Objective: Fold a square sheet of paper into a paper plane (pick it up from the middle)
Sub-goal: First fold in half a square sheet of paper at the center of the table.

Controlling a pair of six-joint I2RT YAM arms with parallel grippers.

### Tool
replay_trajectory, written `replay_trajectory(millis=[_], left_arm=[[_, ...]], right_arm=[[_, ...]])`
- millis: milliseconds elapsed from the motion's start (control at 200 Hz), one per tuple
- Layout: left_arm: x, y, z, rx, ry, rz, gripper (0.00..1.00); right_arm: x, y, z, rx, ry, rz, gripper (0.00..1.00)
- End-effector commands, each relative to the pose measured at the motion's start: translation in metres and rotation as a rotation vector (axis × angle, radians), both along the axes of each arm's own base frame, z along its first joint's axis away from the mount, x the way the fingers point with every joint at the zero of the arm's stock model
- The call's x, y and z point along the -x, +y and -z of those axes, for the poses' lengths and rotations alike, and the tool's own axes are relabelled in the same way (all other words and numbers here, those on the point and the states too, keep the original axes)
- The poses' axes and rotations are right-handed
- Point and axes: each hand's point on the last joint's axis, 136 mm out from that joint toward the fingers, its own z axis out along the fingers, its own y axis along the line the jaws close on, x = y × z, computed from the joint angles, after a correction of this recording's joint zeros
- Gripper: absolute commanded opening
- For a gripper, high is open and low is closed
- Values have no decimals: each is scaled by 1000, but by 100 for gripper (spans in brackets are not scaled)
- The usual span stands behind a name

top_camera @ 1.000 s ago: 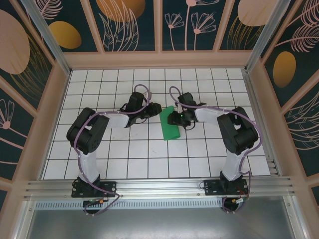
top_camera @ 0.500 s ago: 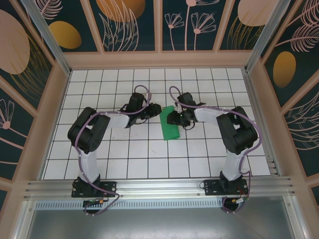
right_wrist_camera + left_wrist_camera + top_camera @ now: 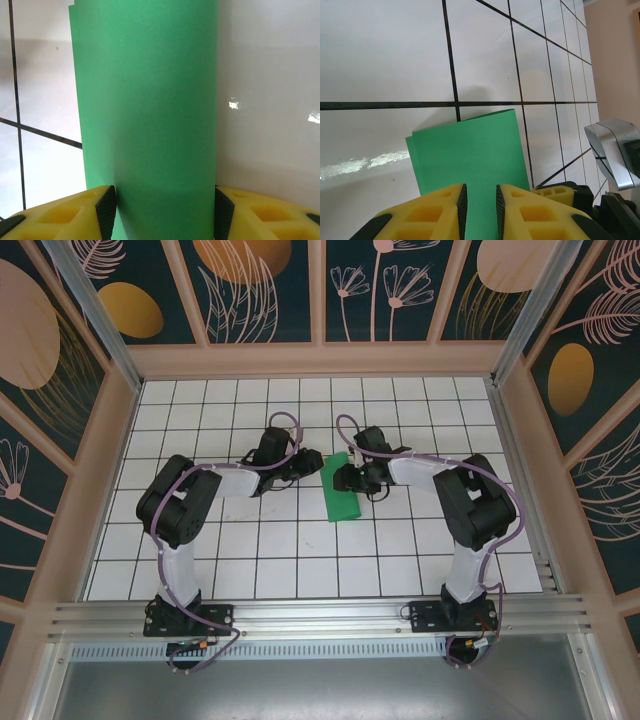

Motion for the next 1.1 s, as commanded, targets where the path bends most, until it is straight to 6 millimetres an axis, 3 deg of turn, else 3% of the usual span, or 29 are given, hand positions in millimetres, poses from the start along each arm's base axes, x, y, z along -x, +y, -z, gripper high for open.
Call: replay_trajectory(millis=[0,1096], left_arm=[[-3,-4,5,1,7,2,25],[7,-22,14,57,49,82,20]], right_arm=[[27,-18,54,134,99,-41,56],[26,-24,70,181,129,-29,55]])
